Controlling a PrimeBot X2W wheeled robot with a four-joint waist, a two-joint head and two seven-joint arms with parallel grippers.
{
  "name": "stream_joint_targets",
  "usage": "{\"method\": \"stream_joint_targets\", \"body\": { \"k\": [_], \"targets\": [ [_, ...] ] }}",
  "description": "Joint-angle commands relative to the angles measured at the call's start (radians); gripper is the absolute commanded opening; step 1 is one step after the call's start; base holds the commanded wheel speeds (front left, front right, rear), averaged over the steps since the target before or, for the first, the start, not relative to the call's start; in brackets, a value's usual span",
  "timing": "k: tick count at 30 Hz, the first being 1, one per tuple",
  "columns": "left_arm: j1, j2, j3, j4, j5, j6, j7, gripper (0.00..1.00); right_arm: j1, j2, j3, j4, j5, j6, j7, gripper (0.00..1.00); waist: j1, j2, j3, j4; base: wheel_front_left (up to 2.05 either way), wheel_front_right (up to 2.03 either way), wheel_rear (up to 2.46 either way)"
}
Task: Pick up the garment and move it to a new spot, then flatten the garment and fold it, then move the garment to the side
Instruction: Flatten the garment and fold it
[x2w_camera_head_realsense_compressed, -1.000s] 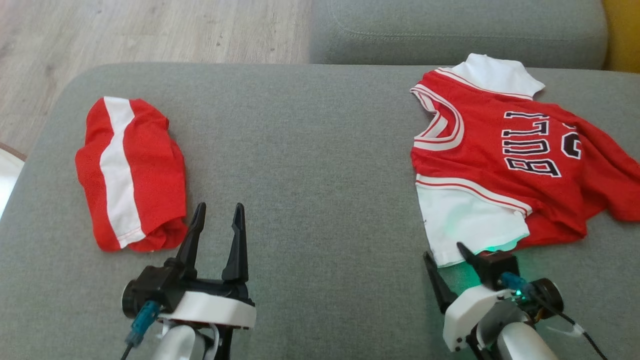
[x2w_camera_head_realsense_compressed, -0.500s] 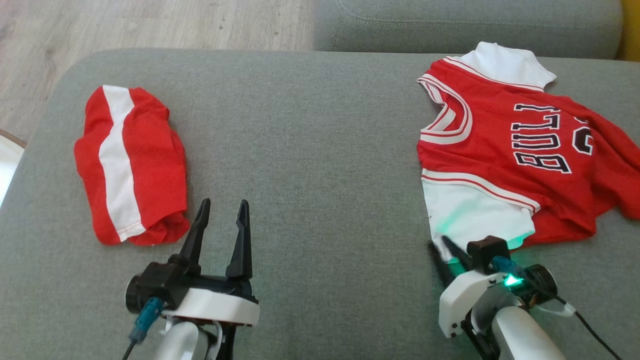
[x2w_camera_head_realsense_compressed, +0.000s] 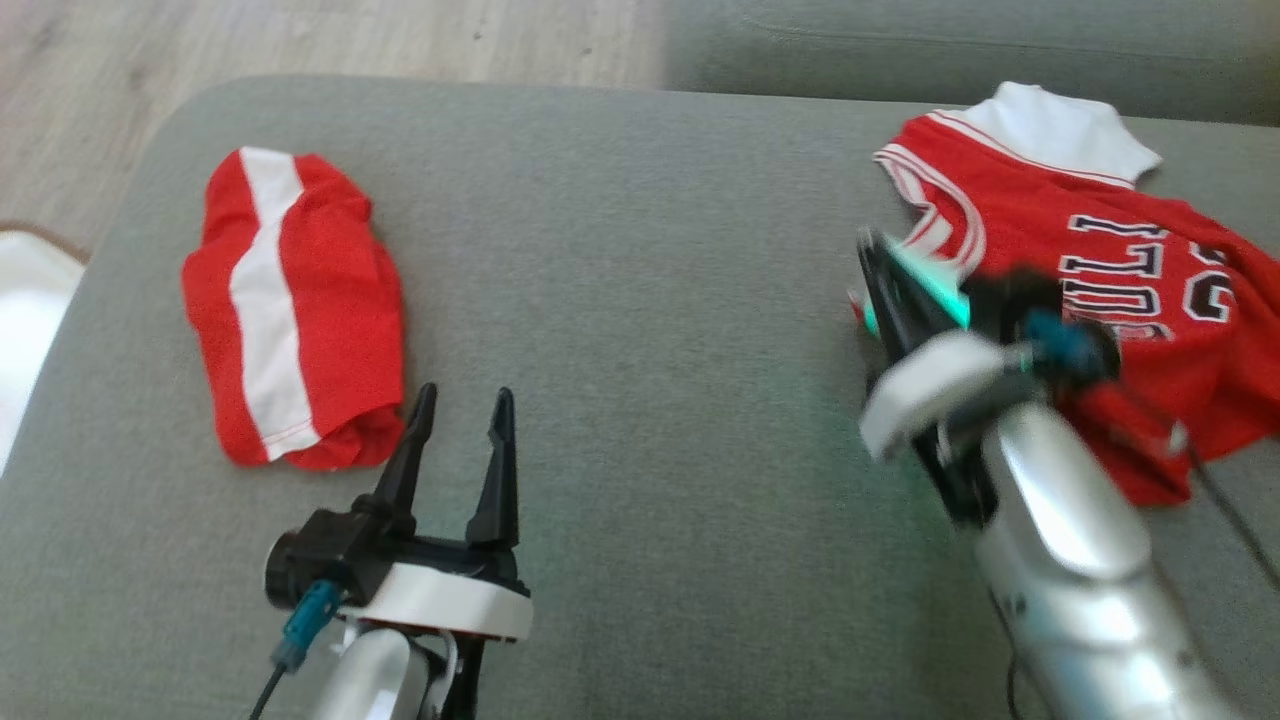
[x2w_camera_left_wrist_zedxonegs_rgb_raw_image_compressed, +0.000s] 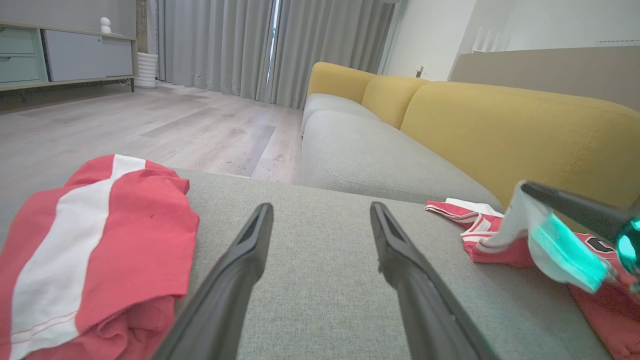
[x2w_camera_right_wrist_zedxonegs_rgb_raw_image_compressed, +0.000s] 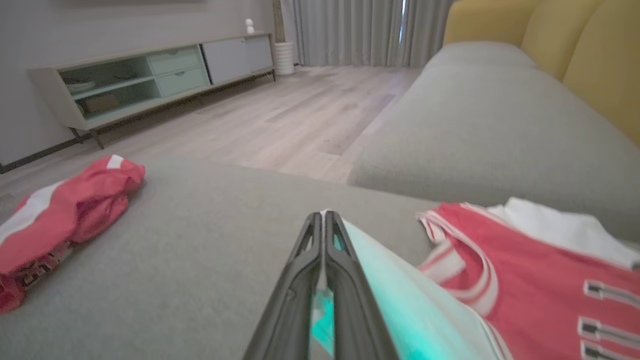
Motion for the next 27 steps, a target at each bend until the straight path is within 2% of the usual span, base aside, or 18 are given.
{"method": "stream_joint_targets", "body": {
  "k": [1, 5, 12, 13, 14, 16, 21, 27],
  "targets": [
    [-0.046, 0.002, 0.016, -0.026, -0.009, 0.002, -0.010, 1.00, -0.083, 0.004, 0.044, -0.028, 0.021, 0.007, -0.001, 0.00, -0.0001, 0.0000, 0.011, 0.026, 0.00, 0.00, 0.00],
    [-0.050, 0.002, 0.003, -0.023, -0.019, 0.004, -0.010, 1.00, -0.167, 0.004, 0.099, -0.005, 0.052, 0.007, -0.001, 0.00, -0.0001, 0.0000, 0.017, 0.061, 0.00, 0.00, 0.00],
    [-0.052, 0.002, -0.028, -0.013, -0.033, 0.007, -0.010, 1.00, -0.302, 0.004, 0.308, 0.080, 0.182, 0.007, -0.026, 0.00, -0.0001, 0.0000, 0.019, 0.140, 0.00, 0.00, 0.00],
    [-0.052, 0.002, -0.032, -0.012, -0.034, 0.008, -0.010, 1.00, -0.314, 0.004, 0.347, 0.095, 0.206, 0.007, -0.022, 0.53, -0.0001, 0.0000, 0.018, 0.149, 0.00, 0.00, 0.00],
    [-0.053, 0.002, -0.036, -0.013, -0.037, 0.011, -0.010, 1.00, -0.333, 0.004, 0.421, 0.123, 0.254, 0.007, -0.003, 1.00, -0.0001, 0.0000, 0.018, 0.162, 0.00, 0.00, 0.00],
    [-0.050, 0.002, -0.034, -0.015, -0.037, 0.014, -0.010, 1.00, -0.350, 0.004, 0.469, 0.143, 0.290, 0.007, -0.002, 1.00, -0.0001, 0.0000, 0.017, 0.164, 0.00, 0.00, 0.00],
    [-0.038, 0.002, -0.009, -0.019, -0.031, 0.020, -0.010, 1.00, -0.363, 0.004, 0.504, 0.203, 0.330, 0.007, -0.036, 1.00, -0.0001, 0.0000, 0.013, 0.130, 0.00, 0.00, 0.00],
    [-0.032, 0.002, 0.020, -0.033, -0.025, 0.019, -0.010, 1.00, -0.332, 0.004, 0.417, 0.273, 0.298, 0.007, -0.129, 1.00, -0.0001, 0.0000, -0.011, 0.046, 0.00, 0.00, 0.00]
  ]
}}
